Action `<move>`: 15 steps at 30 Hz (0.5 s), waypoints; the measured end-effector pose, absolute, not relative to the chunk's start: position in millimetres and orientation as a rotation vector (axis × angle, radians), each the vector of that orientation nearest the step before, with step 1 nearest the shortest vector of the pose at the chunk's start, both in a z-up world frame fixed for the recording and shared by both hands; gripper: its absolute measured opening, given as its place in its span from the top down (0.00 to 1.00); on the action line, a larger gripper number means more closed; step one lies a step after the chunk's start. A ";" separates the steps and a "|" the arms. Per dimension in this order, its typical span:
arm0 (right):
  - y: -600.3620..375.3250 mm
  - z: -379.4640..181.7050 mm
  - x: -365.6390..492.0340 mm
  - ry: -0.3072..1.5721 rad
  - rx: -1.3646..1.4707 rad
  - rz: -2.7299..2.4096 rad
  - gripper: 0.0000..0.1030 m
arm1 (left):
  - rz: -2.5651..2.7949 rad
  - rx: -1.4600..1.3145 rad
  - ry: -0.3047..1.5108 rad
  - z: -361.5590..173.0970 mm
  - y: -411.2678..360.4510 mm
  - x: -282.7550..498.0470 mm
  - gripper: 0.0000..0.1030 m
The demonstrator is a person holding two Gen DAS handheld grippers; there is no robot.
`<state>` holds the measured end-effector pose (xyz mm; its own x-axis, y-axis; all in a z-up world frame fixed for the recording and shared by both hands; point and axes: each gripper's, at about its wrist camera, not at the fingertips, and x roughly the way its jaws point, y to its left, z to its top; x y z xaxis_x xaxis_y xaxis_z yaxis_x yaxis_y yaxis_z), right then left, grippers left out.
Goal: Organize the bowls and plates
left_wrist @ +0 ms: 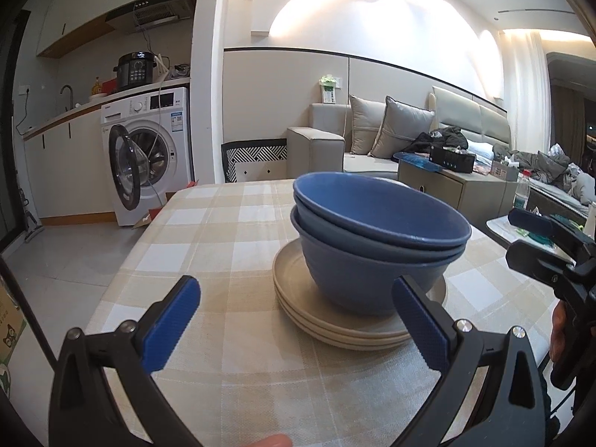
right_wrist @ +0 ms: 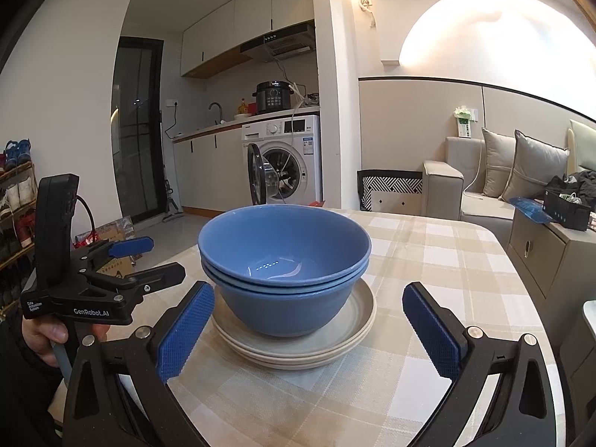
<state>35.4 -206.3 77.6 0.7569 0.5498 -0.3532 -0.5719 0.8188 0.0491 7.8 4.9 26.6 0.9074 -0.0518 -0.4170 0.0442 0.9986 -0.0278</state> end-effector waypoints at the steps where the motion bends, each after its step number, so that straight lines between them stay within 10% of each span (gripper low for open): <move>1: -206.3 77.1 35.9 0.370 -0.064 0.613 0.00 | -0.046 -0.013 0.430 25.5 3.8 7.7 0.00; 15: -213.5 73.9 25.8 0.347 -0.056 0.649 0.00 | -0.013 -0.040 0.357 35.5 11.4 -6.7 0.00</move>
